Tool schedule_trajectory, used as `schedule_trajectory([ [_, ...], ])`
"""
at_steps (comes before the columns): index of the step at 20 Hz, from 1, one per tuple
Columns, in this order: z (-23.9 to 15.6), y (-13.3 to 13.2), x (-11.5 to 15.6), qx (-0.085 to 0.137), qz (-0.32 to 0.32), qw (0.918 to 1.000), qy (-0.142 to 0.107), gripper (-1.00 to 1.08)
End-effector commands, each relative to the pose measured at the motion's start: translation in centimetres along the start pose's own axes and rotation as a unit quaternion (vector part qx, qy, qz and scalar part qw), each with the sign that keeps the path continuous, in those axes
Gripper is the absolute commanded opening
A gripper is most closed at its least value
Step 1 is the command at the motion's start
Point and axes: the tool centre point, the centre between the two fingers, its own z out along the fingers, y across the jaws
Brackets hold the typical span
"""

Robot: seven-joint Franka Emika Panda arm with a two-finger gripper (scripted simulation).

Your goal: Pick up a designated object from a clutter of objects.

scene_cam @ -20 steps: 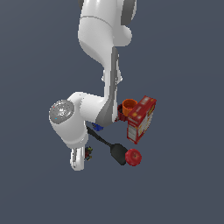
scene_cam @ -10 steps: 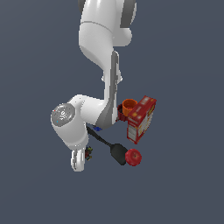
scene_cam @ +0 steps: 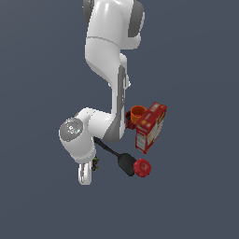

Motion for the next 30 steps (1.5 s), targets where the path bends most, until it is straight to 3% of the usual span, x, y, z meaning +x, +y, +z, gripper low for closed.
schedule_trajectory([
  [1,0.5,0.2,0.0,-0.003,0.000,1.0000,-0.001,-1.00],
  [17,-0.8,0.1,-0.7,0.001,0.000,1.0000,0.000,-1.00],
  [24,-3.7,0.5,-3.4,0.000,0.000,1.0000,0.000,-1.00],
  [30,-8.2,1.3,-7.5,0.000,0.000,1.0000,-0.001,-1.00],
])
